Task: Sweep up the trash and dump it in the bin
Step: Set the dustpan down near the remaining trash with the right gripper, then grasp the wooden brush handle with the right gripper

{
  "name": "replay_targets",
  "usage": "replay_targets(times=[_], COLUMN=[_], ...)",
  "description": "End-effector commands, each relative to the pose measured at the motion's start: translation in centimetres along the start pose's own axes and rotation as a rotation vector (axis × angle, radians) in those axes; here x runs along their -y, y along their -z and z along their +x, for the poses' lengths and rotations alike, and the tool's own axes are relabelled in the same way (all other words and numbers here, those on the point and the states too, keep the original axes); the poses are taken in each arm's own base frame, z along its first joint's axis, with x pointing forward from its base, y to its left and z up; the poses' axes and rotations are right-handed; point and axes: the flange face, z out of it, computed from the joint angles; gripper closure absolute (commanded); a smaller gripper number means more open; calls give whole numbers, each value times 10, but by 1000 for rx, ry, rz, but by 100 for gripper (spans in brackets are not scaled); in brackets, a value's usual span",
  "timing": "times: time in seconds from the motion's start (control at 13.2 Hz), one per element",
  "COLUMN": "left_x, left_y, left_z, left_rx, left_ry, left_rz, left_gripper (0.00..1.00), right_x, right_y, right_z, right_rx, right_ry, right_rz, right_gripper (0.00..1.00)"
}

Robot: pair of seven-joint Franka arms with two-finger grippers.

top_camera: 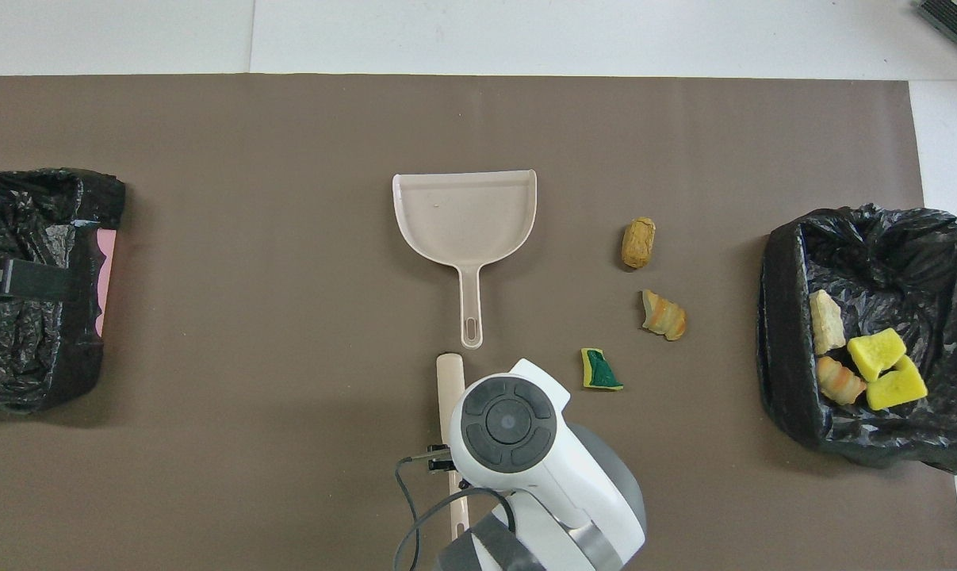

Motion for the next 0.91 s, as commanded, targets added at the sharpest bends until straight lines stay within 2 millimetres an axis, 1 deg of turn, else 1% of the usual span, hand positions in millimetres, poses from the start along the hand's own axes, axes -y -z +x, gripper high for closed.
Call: replay_targets(times=[0.0, 0.08, 0.15, 0.23, 0.3, 0.38, 0.45, 0.53, 0.68, 0.75, 0.83], left_x=[3, 3, 3, 3, 3, 3, 3, 3, 3, 3, 3], left_y=[1, 1, 1, 1, 1, 1, 1, 1, 1, 1, 1], left_z=[-5, -5, -5, -5, -5, -5, -5, -5, -5, -5, -5], left_rx=[2, 2, 2, 2, 2, 2, 2, 2, 2, 2, 2], left_ry=[-6, -7, -6, -6, -6, -6, -6, -7, -7, -6, -6], left_rz=[18, 18, 18, 18, 18, 18, 18, 18, 18, 18, 18], left_gripper=[0, 0, 0, 0, 0, 0, 0, 0, 0, 0, 0], right_x=[30, 37, 38, 39, 36, 35, 34, 33, 34, 34, 36], right_y=[-35, -45, -57, -67, -74, -76, -76, -77, -75, -74, -73], right_z=[-13, -18, -21, -28, -32, -34, -34, -34, -33, -31, -30], right_rx=[-13, -25, -28, -28, -29, -28, -26, -25, -26, -26, -28], right_ry=[-7, -25, -28, -15, -14, -13, -15, -16, -17, -20, -21], right_rz=[16, 19, 16, 10, 7, 5, 3, 2, 4, 4, 7], right_gripper=[0, 0, 0, 0, 1, 6, 14, 18, 19, 25, 33])
